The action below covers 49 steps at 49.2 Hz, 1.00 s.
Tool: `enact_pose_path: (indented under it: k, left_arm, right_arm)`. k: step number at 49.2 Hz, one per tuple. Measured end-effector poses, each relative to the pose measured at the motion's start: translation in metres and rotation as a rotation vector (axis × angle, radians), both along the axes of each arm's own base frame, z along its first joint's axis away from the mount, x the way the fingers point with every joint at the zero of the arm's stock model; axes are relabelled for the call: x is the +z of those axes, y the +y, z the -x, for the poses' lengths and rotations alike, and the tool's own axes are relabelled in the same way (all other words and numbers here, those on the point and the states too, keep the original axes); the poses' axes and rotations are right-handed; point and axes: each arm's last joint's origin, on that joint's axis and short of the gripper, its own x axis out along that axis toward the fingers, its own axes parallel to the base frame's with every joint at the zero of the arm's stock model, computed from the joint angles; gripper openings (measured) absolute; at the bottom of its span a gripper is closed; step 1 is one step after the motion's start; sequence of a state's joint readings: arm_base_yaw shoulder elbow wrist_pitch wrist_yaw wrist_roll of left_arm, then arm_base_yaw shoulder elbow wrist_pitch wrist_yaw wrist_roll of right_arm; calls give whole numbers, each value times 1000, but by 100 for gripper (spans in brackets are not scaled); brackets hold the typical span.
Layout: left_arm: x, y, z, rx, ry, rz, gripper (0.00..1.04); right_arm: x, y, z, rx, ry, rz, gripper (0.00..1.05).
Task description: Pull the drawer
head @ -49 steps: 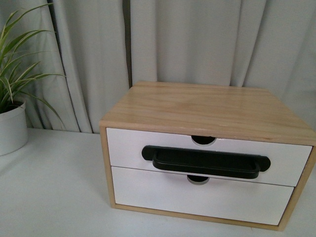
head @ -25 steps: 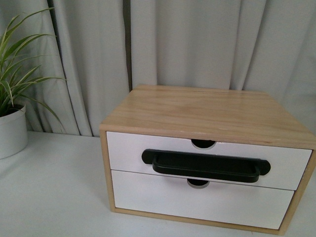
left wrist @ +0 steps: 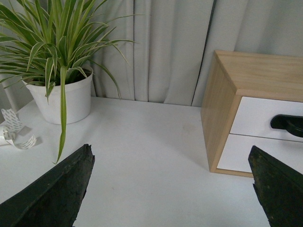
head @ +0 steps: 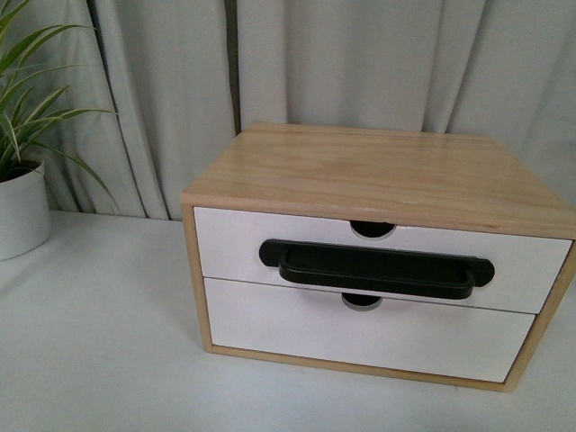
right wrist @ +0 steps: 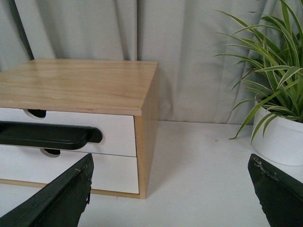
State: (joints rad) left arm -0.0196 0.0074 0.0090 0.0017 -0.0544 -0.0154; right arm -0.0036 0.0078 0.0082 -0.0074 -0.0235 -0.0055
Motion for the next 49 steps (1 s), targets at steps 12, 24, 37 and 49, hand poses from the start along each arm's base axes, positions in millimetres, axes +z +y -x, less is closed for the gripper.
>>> enact_pose_path:
  k: [12, 24, 37, 49]
  left_arm:
    - [3, -9, -6, 43, -9, 29, 99]
    - [21, -13, -32, -209, -61, -181, 99]
    - [24, -7, -79, -454, 13, -427, 99]
    - [40, -28, -104, -735, -22, -609, 99]
  right_arm:
    - [2, 2, -4, 190, 177, -79, 96]
    - [18, 11, -22, 340, 220, 86, 96]
    - [33, 20, -51, 496, 229, 278, 96]
    - [37, 31, -75, 627, 262, 429, 96]
